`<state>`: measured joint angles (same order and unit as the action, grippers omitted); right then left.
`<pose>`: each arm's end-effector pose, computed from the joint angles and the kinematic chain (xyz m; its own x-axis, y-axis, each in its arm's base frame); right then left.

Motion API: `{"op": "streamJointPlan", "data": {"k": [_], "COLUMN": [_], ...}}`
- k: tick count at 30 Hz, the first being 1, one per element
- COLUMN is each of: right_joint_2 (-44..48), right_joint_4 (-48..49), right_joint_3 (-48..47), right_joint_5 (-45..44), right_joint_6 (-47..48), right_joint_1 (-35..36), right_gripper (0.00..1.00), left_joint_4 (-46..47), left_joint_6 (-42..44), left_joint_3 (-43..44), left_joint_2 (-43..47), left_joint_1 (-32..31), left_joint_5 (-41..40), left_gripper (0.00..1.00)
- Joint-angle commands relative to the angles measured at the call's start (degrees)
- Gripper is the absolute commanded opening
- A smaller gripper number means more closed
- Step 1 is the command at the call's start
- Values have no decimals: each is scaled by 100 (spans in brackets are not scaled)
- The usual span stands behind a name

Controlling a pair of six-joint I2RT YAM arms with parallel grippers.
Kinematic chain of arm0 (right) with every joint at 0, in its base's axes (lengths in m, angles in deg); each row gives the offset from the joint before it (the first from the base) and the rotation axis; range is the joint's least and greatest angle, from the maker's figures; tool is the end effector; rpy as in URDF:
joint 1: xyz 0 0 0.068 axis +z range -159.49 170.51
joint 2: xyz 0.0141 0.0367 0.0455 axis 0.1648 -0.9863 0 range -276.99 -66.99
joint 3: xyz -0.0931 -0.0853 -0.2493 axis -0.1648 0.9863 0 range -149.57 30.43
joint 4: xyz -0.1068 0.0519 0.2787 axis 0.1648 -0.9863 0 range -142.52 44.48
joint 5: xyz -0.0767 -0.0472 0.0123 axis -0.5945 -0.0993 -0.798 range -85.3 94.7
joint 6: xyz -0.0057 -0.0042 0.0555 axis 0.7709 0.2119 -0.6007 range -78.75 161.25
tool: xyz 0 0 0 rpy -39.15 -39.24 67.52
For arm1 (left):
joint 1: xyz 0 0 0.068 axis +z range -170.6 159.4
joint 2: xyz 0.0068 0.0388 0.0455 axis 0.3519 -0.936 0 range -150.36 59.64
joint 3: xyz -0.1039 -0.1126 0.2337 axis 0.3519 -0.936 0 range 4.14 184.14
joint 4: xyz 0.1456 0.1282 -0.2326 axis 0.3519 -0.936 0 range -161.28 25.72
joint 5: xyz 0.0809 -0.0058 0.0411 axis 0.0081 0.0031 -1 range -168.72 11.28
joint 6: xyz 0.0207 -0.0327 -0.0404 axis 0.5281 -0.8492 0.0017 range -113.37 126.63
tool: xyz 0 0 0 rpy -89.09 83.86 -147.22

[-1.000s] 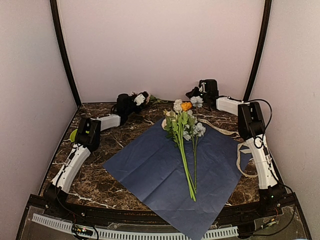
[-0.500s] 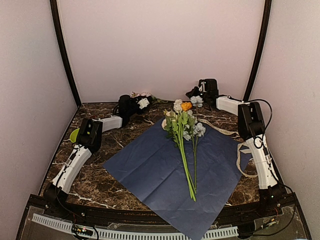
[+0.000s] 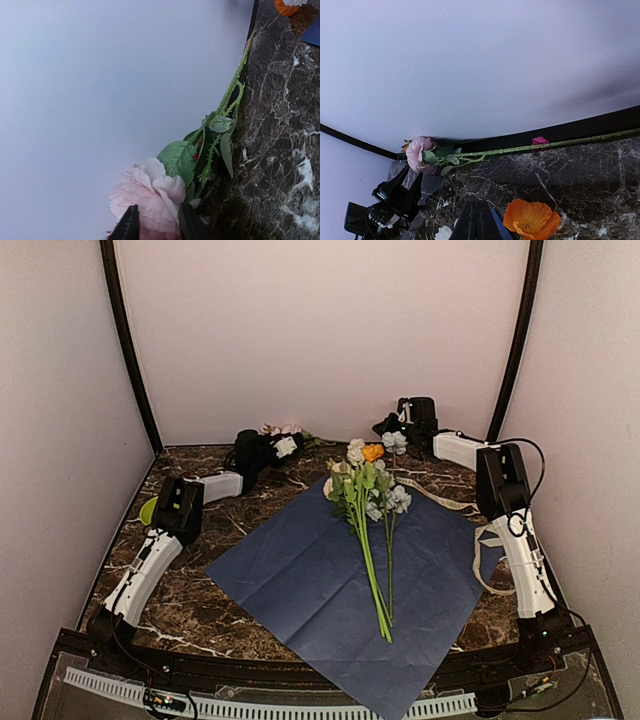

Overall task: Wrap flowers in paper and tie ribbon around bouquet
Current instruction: Pick up the fake flower from the corner of the board.

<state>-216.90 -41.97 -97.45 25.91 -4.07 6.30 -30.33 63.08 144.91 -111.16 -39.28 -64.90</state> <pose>0.6207 0.1899 0.1617 -0.6296 0.5108 -0.5854 -0.1937 0.6265 0.7550 0.6400 -0.2262 0.0718 0.4832 0.6910 -0.5377 0.2427 0.4844 0.8405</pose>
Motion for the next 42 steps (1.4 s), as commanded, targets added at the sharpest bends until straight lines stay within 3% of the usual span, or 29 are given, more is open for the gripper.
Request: {"op": "streamJointPlan", "data": {"k": [1, 2, 3, 8, 13, 15, 18, 24, 31, 37, 42], "right_joint_2": [246, 257, 264, 370, 507, 545, 629, 909, 1632, 2456, 3077], "right_joint_4": [143, 130, 115, 58, -33, -55, -40, -13, 128, 137, -676], "right_joint_3": [121, 118, 113, 195, 298, 336, 449, 763, 1521, 2323, 2272], "right_joint_5": [-14, 0, 12, -4, -46, -43, -38, 5, -23, 55, 329], "right_joint_6": [135, 137, 144, 207, 330, 323, 334, 396, 493, 710, 1413], "right_joint_1": [-27, -32, -37, -59, -91, -110, -136, -149, -173, -176, -95], "right_gripper": [1, 1, 1, 1, 1, 0, 0, 0, 0, 0, 0], "left_joint_4": [-206, -165, -133, 40, 168, -30, 46, 669, 890, 1146, 1409], "left_joint_6": [-22, -96, -121, -450, -2216, -2252, -2118, -2781, -2406, -1700, -883], "left_joint_3": [-32, -27, -25, -36, 296, 247, -217, -1630, -2500, -3905, -4860], "left_joint_2": [-116, -120, -120, -83, 81, 172, 416, 1449, 2764, 3997, 5096], "left_joint_1": [70, 72, 74, 82, 228, 238, 171, 152, 55, -117, -385], "left_joint_5": [-32, -56, -63, -231, -1036, -1017, -1289, -1259, -1499, -1662, -2056], "left_gripper": [16, 4, 0, 0, 0, 0, 0, 0, 0, 0, 0]}}
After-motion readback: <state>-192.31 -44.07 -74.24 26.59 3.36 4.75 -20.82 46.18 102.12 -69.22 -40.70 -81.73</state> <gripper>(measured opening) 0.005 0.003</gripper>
